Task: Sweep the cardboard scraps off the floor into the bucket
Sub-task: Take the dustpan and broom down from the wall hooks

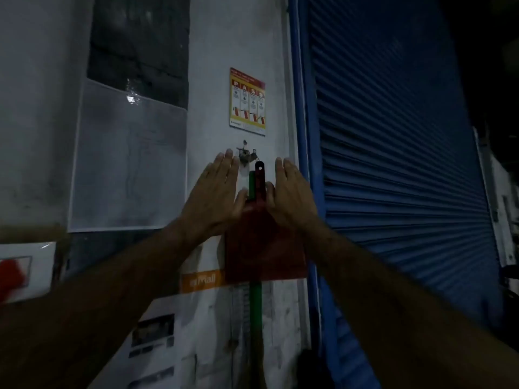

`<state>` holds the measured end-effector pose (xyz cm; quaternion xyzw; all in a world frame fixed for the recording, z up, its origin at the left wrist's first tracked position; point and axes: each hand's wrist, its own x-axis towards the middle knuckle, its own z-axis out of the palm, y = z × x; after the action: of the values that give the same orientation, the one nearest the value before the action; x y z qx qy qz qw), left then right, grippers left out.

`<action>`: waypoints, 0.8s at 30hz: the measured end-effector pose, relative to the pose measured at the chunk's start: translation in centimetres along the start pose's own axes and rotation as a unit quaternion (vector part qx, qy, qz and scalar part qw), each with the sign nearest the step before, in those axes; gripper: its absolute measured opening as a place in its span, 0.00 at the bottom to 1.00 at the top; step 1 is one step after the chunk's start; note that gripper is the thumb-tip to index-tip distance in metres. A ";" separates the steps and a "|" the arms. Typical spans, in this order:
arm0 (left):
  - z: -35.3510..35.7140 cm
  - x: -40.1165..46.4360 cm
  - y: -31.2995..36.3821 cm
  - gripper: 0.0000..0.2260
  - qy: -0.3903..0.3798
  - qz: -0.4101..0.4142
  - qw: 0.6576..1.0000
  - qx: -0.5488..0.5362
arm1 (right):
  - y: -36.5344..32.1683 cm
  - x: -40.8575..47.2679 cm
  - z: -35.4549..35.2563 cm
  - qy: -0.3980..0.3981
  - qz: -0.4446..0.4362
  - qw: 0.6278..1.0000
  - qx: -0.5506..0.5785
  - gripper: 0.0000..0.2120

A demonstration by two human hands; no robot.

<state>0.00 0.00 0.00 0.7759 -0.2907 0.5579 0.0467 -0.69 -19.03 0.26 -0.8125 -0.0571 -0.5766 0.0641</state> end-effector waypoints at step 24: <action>7.5 12.2 -3.7 0.21 -0.024 -0.112 0.992 0.051 | 5.2 17.0 8.1 -0.075 0.073 0.964 0.244 0.29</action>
<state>10.70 -4.76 9.09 0.8178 -0.1741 0.5450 0.0619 13.30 -22.48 13.50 -0.8152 -0.1413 -0.4759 0.2983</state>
